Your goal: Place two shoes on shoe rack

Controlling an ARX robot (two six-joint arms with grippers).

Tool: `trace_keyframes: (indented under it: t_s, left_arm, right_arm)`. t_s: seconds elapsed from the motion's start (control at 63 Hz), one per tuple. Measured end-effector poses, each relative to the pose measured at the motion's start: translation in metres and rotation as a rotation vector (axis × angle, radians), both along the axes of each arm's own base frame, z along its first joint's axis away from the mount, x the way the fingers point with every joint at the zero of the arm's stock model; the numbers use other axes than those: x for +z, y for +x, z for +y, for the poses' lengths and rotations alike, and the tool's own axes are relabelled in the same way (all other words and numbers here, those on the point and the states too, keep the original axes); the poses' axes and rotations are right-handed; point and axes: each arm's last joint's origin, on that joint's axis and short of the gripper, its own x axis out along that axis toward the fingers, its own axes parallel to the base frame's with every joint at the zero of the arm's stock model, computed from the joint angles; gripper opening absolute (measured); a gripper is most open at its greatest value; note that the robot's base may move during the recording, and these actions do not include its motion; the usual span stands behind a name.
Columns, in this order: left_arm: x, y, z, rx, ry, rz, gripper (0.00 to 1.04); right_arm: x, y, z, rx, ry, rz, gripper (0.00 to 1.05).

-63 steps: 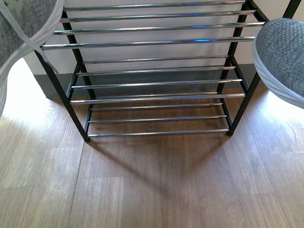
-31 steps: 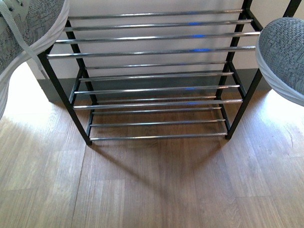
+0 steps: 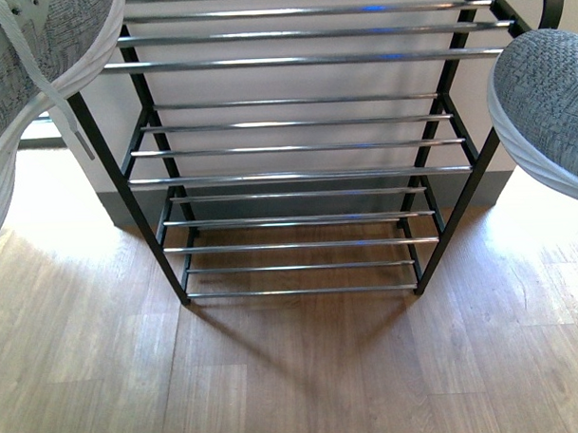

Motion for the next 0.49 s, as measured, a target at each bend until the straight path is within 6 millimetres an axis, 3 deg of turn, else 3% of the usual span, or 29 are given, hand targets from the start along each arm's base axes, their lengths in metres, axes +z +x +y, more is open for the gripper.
trace_keyframes:
  t_s: [0.492]
  left_arm:
    - [0.0002,0.0000,0.0000,0.000,0.000,-0.001,0.02]
  right_arm:
    - [0.0001,0.0000,0.0001,0.001,0.001,-0.001,0.01]
